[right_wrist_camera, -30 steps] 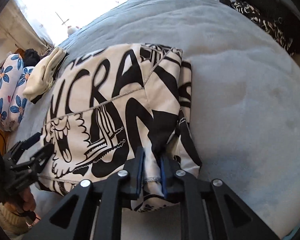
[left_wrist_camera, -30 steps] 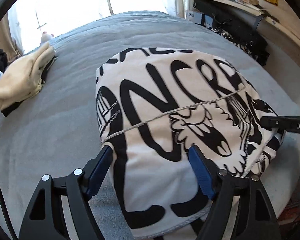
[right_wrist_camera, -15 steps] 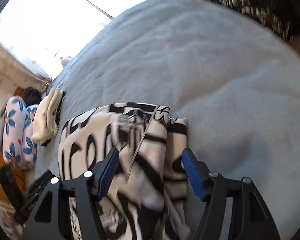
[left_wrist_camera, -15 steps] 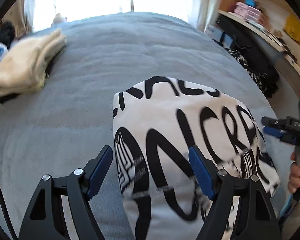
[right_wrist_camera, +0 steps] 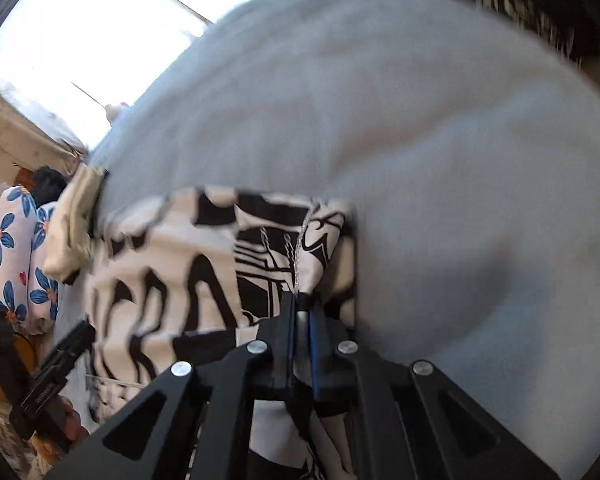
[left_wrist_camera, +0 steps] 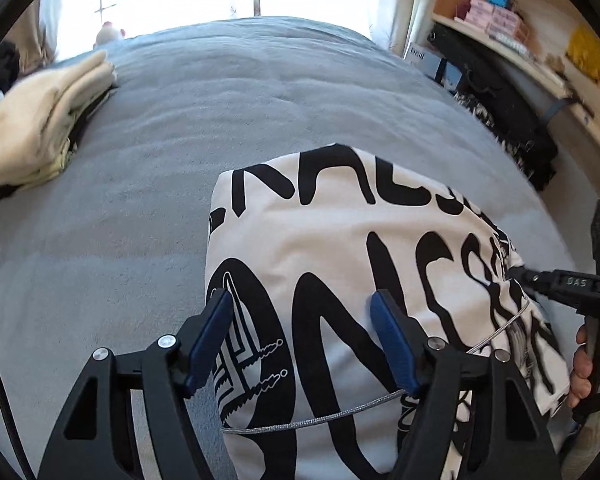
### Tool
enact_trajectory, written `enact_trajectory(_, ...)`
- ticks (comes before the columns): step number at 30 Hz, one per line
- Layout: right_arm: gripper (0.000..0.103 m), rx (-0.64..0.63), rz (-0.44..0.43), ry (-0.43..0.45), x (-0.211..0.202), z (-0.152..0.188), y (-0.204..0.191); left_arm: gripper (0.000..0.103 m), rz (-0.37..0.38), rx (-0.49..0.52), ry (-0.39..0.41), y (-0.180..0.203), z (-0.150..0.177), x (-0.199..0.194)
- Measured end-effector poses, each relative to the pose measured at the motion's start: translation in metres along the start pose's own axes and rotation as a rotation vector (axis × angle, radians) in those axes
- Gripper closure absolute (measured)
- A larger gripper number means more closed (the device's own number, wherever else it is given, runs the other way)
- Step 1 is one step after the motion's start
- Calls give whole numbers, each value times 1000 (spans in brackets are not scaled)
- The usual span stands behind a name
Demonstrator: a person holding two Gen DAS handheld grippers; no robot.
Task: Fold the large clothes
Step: 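Pinch and straighten the folded jacket bundle with both grippers, then open both grippers and pull them back from the jacket bundle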
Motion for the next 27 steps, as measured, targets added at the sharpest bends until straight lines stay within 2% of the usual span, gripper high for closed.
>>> enact_trajectory(2, 96, -15, 25, 16, -1, 0, -1, 33, -16, 14, 5, 2, 0, -4)
enact_trajectory(5, 78, -49, 145, 77, -25, -3, -10, 33, -9, 4, 2, -2, 1, -17)
enact_trajectory(8, 76, -105, 271, 141, -53, 2, -27, 33, -3, -34, 46, -7, 3, -43)
enact_trajectory(10, 76, -149, 259, 187, -64, 12, -50, 33, 20, -60, 73, -6, 8, -62)
enact_trajectory(12, 76, -196, 174, 198, -67, 31, -81, 33, 17, -70, 79, -4, 17, -73)
enact_trajectory(16, 76, -248, 57, 156, -45, 65, -127, 33, 39, -82, 76, 4, 35, -81)
enact_trajectory(18, 76, -272, 40, 136, -30, 77, -141, 33, 37, -84, 76, 7, 45, -79)
enact_trajectory(22, 76, -270, 137, 69, -3, 86, -123, 33, -25, -71, -5, -2, 65, -57)
enact_trajectory(25, 78, -259, 204, 90, -10, 81, -99, 33, 17, -125, -14, -9, 73, -53)
enact_trajectory(27, 78, -242, 232, 121, -23, 79, -84, 33, 14, -130, -12, -12, 73, -54)
Point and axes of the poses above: each gripper's, at about its wrist camera, not at the fingertips, and x roughly the way its jaws point, y to its right, z to its underside, the point moved 10 cm from there along x, roughly the way its jaws point, and after that the axes turned 6 degrees about -z, right-handed, at the moved point
